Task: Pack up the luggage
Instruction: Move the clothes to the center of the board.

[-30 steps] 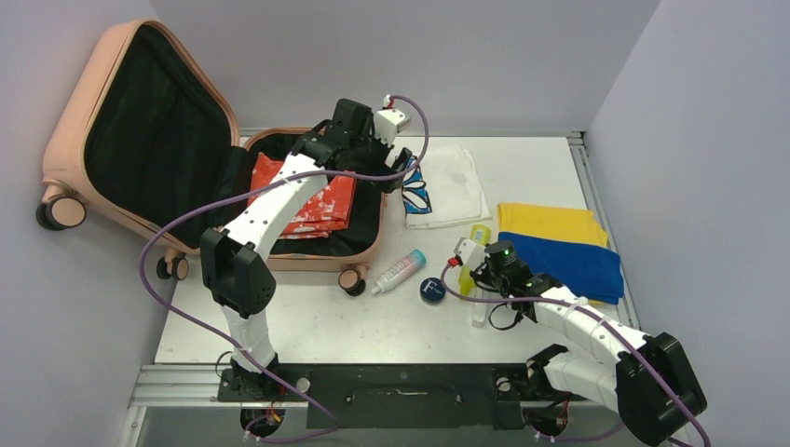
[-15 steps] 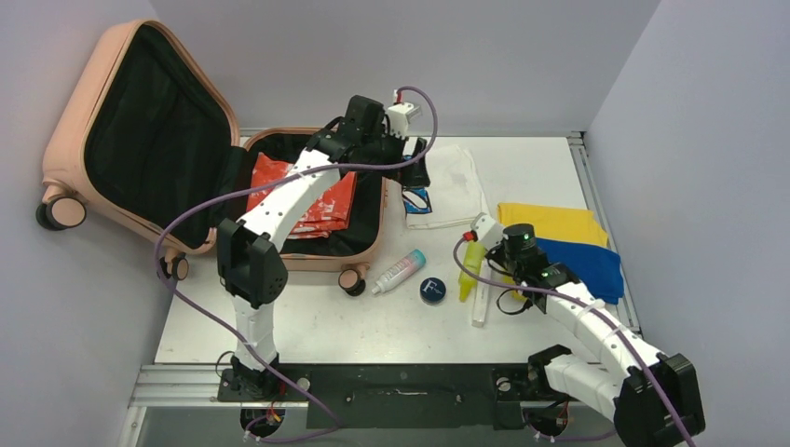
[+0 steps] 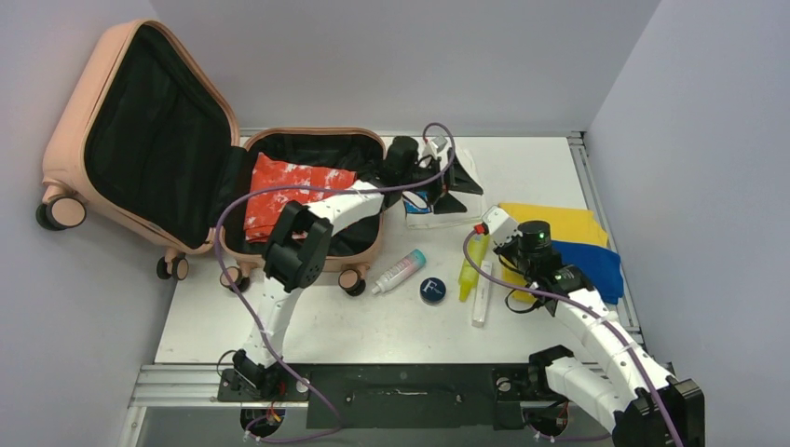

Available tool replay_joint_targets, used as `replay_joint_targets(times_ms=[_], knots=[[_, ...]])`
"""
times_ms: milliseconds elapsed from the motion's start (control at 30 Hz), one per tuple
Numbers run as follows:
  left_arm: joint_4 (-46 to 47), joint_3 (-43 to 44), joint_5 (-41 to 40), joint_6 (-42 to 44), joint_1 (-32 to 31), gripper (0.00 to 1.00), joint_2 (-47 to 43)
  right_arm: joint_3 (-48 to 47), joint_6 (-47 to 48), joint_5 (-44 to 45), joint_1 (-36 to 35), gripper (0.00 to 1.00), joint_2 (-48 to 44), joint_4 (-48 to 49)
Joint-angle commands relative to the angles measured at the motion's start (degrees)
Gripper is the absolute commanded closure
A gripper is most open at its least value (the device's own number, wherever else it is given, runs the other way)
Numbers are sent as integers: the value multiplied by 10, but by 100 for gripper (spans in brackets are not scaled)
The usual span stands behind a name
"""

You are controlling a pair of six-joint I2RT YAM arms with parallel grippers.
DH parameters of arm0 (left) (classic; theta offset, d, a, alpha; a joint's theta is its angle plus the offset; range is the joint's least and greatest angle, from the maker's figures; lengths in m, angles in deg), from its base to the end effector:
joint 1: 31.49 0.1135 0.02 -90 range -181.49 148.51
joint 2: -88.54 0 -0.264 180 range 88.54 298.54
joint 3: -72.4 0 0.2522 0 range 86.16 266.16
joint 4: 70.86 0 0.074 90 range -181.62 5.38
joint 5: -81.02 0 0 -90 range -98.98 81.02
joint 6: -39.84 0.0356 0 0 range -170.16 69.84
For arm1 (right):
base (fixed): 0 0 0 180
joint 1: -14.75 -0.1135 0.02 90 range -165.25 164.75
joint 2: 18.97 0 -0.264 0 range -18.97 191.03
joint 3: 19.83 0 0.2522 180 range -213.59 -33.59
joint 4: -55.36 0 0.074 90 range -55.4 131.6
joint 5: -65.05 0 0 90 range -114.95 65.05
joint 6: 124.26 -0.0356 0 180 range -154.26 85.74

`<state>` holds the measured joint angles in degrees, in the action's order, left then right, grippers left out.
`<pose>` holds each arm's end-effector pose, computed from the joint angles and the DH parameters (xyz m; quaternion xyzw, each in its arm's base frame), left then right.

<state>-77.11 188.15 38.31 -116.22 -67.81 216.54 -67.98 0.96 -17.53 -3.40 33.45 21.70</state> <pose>0.4051 -0.3303 0.2369 0.0357 0.7787 -0.6210 0.0818 0.1884 0.0569 0.2368 -0.3773 0.8139 -0.1225 0.4245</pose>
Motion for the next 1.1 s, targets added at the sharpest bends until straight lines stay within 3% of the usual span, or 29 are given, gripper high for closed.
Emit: replay_joint_targets(times_ms=[0,100,233,500,1067], knots=[[173,11,28,-183,-43,4,23,-25,-11,-8,5,95,-22,5],[135,20,15,-184,-66,4,32,-25,-14,-15,8,95,-29,1],[6,41,-27,-131,-82,4,39,-23,-14,-23,9,95,-40,-3],[-64,49,-51,-112,-114,4,61,-24,-9,-41,9,95,-55,-14],[-40,133,-62,-145,-140,4,169,-6,-5,-110,3,95,-70,-50]])
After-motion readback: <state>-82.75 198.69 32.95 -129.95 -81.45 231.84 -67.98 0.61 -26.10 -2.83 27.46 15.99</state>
